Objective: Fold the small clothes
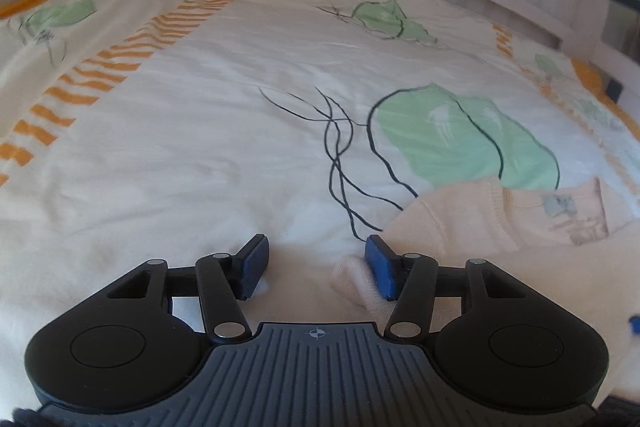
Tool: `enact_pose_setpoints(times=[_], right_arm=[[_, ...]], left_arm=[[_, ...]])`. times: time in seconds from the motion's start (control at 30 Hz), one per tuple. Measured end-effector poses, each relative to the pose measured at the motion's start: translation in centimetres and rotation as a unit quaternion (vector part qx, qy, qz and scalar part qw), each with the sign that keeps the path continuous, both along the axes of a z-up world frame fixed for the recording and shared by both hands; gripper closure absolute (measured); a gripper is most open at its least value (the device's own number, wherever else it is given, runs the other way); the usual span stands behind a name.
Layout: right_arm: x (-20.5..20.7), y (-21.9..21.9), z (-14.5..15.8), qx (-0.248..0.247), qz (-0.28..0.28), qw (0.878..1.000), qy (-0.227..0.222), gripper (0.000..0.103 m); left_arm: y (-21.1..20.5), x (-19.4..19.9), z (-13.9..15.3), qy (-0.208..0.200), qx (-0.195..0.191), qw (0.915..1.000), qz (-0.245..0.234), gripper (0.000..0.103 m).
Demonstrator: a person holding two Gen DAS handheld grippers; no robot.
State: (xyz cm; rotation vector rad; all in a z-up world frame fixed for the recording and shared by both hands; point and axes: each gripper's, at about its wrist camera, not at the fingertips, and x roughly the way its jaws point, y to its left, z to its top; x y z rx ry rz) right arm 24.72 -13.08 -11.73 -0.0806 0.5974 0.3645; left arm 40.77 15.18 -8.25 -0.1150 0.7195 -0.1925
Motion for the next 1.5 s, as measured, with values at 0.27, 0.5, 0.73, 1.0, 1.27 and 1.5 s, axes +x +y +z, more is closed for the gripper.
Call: enact_pose_setpoints(times=[0.27, 0.5, 0.73, 1.0, 1.27, 1.5], right_arm=[[-0.1, 0.0, 0.1, 0.000, 0.001, 1.000, 0.001, 0.005], [-0.1, 0.1, 0.1, -0.002, 0.001, 1.000, 0.002, 0.005], [0.1, -0.7, 1.8, 0.021, 0.012, 1.000, 0.012, 0.012], [5.8, 0.0, 5.9, 0.048, 0.053, 0.997, 0.008, 0.050], [13.6, 3.9, 4.5, 0.049, 0.071, 0.994, 0.062, 0.049], [16.8, 5.0, 3.0, 0.091, 0.054, 0.989, 0.101, 0.043]], left_arm=[[1.6, -2.2, 0.4, 0.023, -0.167, 0.9851, 0.034, 0.042], [-2.3, -1.5, 0.0, 0.025, -0.109, 0.9926, -0.048, 0.043], [-1.4, -0.4, -0.9, 0.012, -0.144, 0.9894, -0.016, 0.082], [-0.2, -2.2, -1.9, -0.016, -0.127, 0.9918, -0.010, 0.086], [1.5, -2.6, -3.5, -0.031, -0.188, 0.9816, 0.007, 0.086], [1.7, -2.8, -3.6, -0.032, -0.195, 0.9802, 0.007, 0.086]])
